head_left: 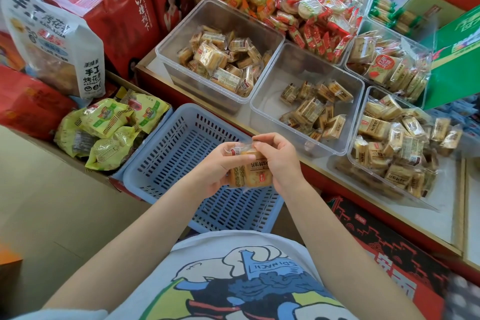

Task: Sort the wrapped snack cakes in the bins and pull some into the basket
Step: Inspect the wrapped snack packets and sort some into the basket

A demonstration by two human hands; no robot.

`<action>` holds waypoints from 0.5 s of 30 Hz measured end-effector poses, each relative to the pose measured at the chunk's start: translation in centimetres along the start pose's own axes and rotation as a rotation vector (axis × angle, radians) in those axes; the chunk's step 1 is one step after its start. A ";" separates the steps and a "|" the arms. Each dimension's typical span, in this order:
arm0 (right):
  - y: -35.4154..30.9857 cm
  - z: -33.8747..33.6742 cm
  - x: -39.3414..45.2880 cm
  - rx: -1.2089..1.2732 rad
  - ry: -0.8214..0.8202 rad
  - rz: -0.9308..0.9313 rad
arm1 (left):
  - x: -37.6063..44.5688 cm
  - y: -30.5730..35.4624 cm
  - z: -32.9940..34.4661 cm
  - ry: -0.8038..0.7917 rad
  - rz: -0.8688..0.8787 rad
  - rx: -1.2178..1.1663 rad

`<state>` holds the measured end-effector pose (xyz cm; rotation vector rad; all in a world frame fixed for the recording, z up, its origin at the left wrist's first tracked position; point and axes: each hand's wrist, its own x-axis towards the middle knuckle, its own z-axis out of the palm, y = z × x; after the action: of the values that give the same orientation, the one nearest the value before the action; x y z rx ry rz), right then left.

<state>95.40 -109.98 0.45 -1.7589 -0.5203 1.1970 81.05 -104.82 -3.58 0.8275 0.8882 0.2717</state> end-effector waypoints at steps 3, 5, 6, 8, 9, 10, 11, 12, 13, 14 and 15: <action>0.0 0.0 0.3 0.070 0.019 0.045 | 0.0 0.3 -0.1 -0.003 0.006 0.023; -0.1 -0.3 0.5 0.089 0.005 0.083 | 0.0 0.4 -0.4 0.050 -0.018 -0.021; -0.1 -0.5 0.5 0.083 -0.005 0.097 | -0.1 0.5 -0.6 0.098 -0.046 -0.077; -0.1 -0.8 0.6 0.058 -0.021 0.115 | -0.3 0.7 -0.9 0.190 -0.096 -0.225; -0.1 -0.9 0.7 0.045 -0.025 0.124 | -0.4 0.7 -1.0 0.222 -0.113 -0.311; 0.0 -0.9 0.8 0.033 -0.029 0.133 | -0.5 0.7 -1.1 0.245 -0.125 -0.394; 0.0 -0.9 0.8 0.020 -0.033 0.145 | -0.5 0.6 -1.1 0.266 -0.133 -0.456; 0.1 -0.9 0.9 0.011 -0.032 0.159 | -0.5 0.6 -1.1 0.283 -0.137 -0.494; 0.1 -0.9 0.9 0.006 -0.026 0.173 | -0.5 0.6 -1.1 0.291 -0.140 -0.515; 0.2 -1.0 1.0 0.003 -0.015 0.182 | -0.5 0.6 -1.2 0.285 -0.140 -0.529; 0.3 -1.1 1.1 0.002 -0.003 0.188 | -0.6 0.7 -1.3 0.271 -0.136 -0.538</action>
<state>96.85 -109.82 -0.23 -1.8354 -0.3610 1.3296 79.81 -104.00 -3.21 0.2321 1.0545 0.4847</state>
